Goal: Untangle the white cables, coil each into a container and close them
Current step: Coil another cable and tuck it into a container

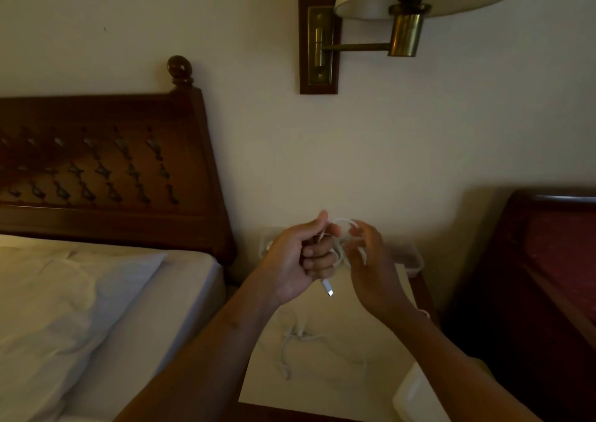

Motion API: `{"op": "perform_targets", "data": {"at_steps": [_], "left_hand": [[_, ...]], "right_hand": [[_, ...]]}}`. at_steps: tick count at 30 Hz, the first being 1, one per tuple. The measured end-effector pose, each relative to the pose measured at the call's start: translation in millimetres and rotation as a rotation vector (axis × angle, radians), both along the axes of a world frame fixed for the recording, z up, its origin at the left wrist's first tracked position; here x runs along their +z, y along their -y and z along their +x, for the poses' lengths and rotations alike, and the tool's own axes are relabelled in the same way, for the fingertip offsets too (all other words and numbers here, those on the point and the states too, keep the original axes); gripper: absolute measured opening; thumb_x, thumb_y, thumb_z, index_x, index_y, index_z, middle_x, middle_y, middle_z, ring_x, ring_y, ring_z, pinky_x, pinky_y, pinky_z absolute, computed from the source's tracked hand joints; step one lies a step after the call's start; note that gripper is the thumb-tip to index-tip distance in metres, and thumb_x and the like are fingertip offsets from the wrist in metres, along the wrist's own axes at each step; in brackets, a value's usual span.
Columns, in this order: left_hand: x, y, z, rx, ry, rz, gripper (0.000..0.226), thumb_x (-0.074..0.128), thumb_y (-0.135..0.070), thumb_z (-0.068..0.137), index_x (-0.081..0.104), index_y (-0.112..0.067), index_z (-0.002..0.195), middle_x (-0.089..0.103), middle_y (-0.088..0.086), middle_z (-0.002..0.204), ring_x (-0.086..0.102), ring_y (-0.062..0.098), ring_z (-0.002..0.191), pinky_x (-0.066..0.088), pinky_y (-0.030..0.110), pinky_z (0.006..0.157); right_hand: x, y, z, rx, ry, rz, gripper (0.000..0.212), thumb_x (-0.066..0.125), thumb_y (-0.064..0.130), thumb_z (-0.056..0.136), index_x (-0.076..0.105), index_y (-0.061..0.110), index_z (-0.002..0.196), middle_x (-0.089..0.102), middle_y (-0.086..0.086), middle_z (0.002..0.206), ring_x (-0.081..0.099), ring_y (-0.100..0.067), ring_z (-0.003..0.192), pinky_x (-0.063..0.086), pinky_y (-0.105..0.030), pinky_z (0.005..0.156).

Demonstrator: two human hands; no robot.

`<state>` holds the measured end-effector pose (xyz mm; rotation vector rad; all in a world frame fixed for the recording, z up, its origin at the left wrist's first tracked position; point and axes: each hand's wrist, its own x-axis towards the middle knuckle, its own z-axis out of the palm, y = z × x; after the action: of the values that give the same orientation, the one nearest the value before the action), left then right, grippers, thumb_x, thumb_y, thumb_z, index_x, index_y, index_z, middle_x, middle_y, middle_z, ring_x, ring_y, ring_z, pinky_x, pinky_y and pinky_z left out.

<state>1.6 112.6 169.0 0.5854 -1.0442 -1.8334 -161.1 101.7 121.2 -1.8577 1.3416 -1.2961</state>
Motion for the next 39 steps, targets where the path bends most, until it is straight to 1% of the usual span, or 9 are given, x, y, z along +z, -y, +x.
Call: {"op": "perform_targets", "data": {"at_steps": [3, 6, 11, 15, 21, 25, 28, 31, 39], "left_hand": [[9, -10, -5, -0.123, -0.108, -0.053, 0.034, 0.045, -0.030, 0.109, 0.067, -0.004, 0.109, 0.042, -0.003, 0.047, 0.033, 0.007, 0.039, 0.031, 0.023, 0.043], [19, -16, -11, -0.138, -0.267, -0.094, 0.039, 0.045, -0.021, 0.109, 0.059, 0.008, 0.130, 0.067, 0.007, 0.067, 0.058, 0.014, 0.048, 0.049, 0.026, 0.050], [31, -11, -10, 0.028, -0.244, -0.266, 0.020, 0.044, 0.004, 0.103, 0.062, 0.008, 0.110, 0.063, 0.037, 0.126, 0.071, 0.044, 0.109, 0.061, 0.044, 0.089], [31, -12, -4, 0.098, -0.123, -0.296, 0.024, 0.044, 0.006, 0.101, 0.064, 0.004, 0.115, 0.068, 0.030, 0.122, 0.055, 0.013, 0.050, 0.048, 0.023, 0.050], [27, -25, 0, -0.130, -0.142, -0.171, 0.050, 0.039, -0.032, 0.111, 0.055, 0.004, 0.141, 0.071, 0.007, 0.066, 0.042, 0.008, 0.038, 0.036, 0.022, 0.043], [33, -21, -10, -0.023, -0.200, -0.266, 0.036, 0.047, -0.016, 0.106, 0.064, 0.012, 0.123, 0.074, 0.028, 0.101, 0.076, 0.030, 0.079, 0.062, 0.034, 0.071], [34, -15, -12, 0.118, -0.088, -0.359, 0.033, 0.043, -0.006, 0.107, 0.058, 0.017, 0.124, 0.064, 0.038, 0.125, 0.067, 0.046, 0.115, 0.057, 0.046, 0.097], [29, -7, -10, 0.301, 0.148, -0.451, 0.030, 0.038, 0.000, 0.108, 0.059, 0.014, 0.124, 0.068, 0.029, 0.125, 0.066, 0.038, 0.123, 0.050, 0.047, 0.110], [22, -3, 4, 0.214, 0.805, -0.538, 0.036, 0.035, -0.011, 0.113, 0.060, 0.014, 0.108, 0.068, 0.025, 0.081, 0.051, 0.016, 0.049, 0.044, 0.037, 0.056]], "right_hand": [[11, -5, 5, 0.165, 0.163, 0.051, 0.022, 0.041, 0.005, 0.108, 0.062, 0.002, 0.115, 0.067, -0.022, 0.100, 0.064, -0.040, 0.089, 0.054, -0.060, 0.078], [18, -15, 9, 0.236, 0.112, -0.021, 0.033, 0.049, -0.006, 0.102, 0.067, 0.020, 0.093, 0.067, -0.002, 0.077, 0.063, -0.023, 0.062, 0.052, -0.041, 0.050], [20, -26, 7, 0.259, -0.158, -0.140, 0.029, 0.056, -0.012, 0.093, 0.064, 0.010, 0.077, 0.059, 0.013, 0.069, 0.056, -0.007, 0.063, 0.043, -0.023, 0.055], [38, -26, -11, 0.205, -0.386, -0.229, 0.030, 0.057, 0.000, 0.098, 0.070, 0.026, 0.102, 0.063, 0.012, 0.068, 0.061, -0.004, 0.061, 0.049, -0.018, 0.057], [57, -7, -22, 0.065, -0.215, -0.075, 0.026, 0.054, 0.013, 0.104, 0.070, 0.028, 0.118, 0.065, 0.009, 0.067, 0.060, -0.004, 0.057, 0.044, -0.013, 0.052], [54, -24, -4, 0.164, -0.416, -0.111, 0.038, 0.053, -0.009, 0.092, 0.062, 0.023, 0.073, 0.067, -0.008, 0.069, 0.061, -0.020, 0.064, 0.049, -0.020, 0.058], [54, -34, 1, 0.168, -0.507, -0.157, 0.023, 0.053, -0.004, 0.093, 0.067, 0.009, 0.081, 0.069, -0.005, 0.075, 0.063, -0.018, 0.066, 0.056, -0.040, 0.067], [63, -44, 1, 0.099, -0.554, -0.225, 0.018, 0.052, 0.020, 0.103, 0.070, 0.022, 0.103, 0.073, 0.003, 0.084, 0.065, -0.011, 0.070, 0.052, -0.029, 0.063], [97, -32, -34, 0.069, -0.826, -0.544, 0.015, 0.059, 0.021, 0.097, 0.071, 0.018, 0.104, 0.068, 0.000, 0.093, 0.065, -0.024, 0.080, 0.054, -0.041, 0.059]]}}
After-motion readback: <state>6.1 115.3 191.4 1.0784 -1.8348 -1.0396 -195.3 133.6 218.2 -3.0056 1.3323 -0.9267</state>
